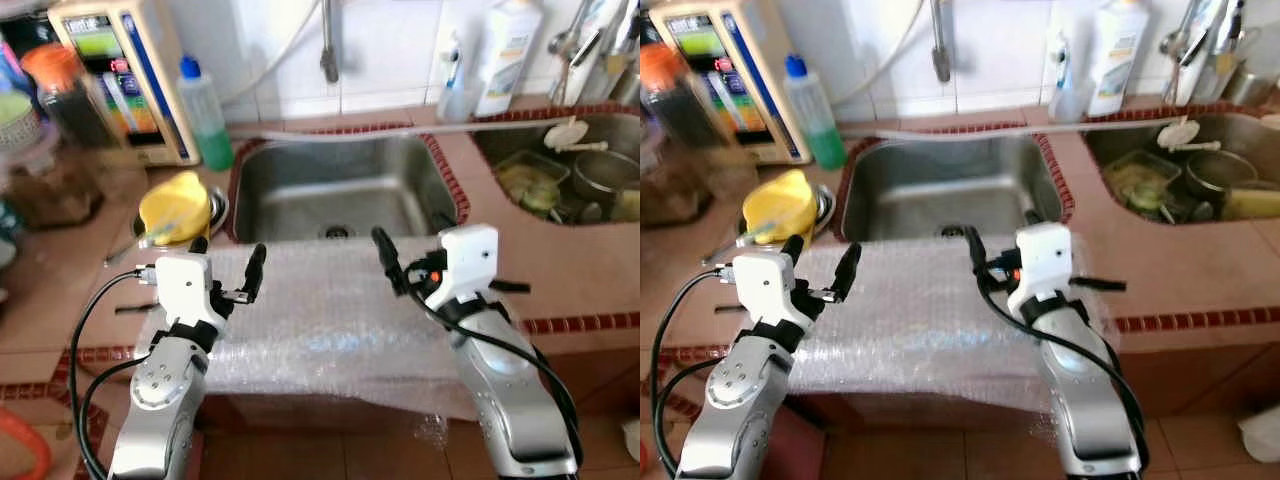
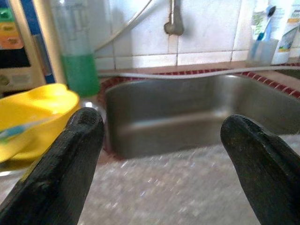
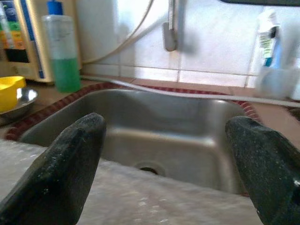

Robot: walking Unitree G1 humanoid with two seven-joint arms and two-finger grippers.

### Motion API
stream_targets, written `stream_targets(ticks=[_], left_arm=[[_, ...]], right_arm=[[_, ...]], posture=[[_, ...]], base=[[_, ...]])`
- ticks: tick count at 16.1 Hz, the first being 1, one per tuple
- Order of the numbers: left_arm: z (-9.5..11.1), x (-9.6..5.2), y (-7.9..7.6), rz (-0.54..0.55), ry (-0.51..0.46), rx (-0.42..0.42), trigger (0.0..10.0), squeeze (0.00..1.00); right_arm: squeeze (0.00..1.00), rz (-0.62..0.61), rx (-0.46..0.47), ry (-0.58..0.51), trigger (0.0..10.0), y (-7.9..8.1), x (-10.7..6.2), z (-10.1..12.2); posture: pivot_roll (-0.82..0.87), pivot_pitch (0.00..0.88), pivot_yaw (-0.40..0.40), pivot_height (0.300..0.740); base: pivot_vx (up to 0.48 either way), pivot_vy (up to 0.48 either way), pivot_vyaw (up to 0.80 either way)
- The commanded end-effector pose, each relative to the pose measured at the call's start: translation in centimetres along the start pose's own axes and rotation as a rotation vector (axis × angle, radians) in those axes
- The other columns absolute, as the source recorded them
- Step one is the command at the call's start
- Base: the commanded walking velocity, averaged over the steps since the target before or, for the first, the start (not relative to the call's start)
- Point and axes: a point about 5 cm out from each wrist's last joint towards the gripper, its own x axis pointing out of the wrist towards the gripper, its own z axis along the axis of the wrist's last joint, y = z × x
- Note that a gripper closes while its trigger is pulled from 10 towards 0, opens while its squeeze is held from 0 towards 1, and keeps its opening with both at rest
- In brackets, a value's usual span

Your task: Kitchen organization

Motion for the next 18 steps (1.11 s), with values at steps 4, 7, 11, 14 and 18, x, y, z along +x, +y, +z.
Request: stream_targets(ticks=[4, 7, 11, 14, 18], left_arm=[[0.11, 0.16, -0.54, -0.026, -0.001, -0.003, 10.0, 0.0], [0.0, 0.02, -0.59, -0.031, 0.005, -0.001, 10.0, 0.0], [-0.24, -0.28, -0.64, -0.036, 0.023, -0.002, 10.0, 0.0], [-0.12, -0.52, -1.2, -0.06, 0.017, -0.039, 10.0, 0.0], [-0.1, -0.65, -1.14, -0.06, 0.014, -0.036, 10.0, 0.0]], right_arm=[[0.0, -0.015, -0.019, -0.007, 10.0, -0.47, -0.29, 0.25], [0.0, -0.01, -0.02, -0.006, 10.0, -0.33, -0.29, 0.2], [0.0, 0.001, -0.021, -0.004, 10.0, -0.21, -0.32, 0.13], [0.0, 0.0, -0.032, 0.011, 10.0, -0.17, -0.36, -0.21], [0.0, 0.005, -0.031, 0.013, 10.0, -0.11, -0.37, -0.28]], posture=[[-0.22, 0.095, 0.093, 0.74], [-0.22, 0.099, 0.091, 0.74], [-0.21, 0.103, 0.09, 0.74], [-0.21, 0.1, 0.089, 0.74], [-0.21, 0.101, 0.088, 0.74]], base=[[0.326, 0.0, 0.0], [0.335, 0.0, 0.0], [0.344, 0.0, 0.0], [0.309, 0.0, 0.0], [0.0, 0.0, 0.0]])
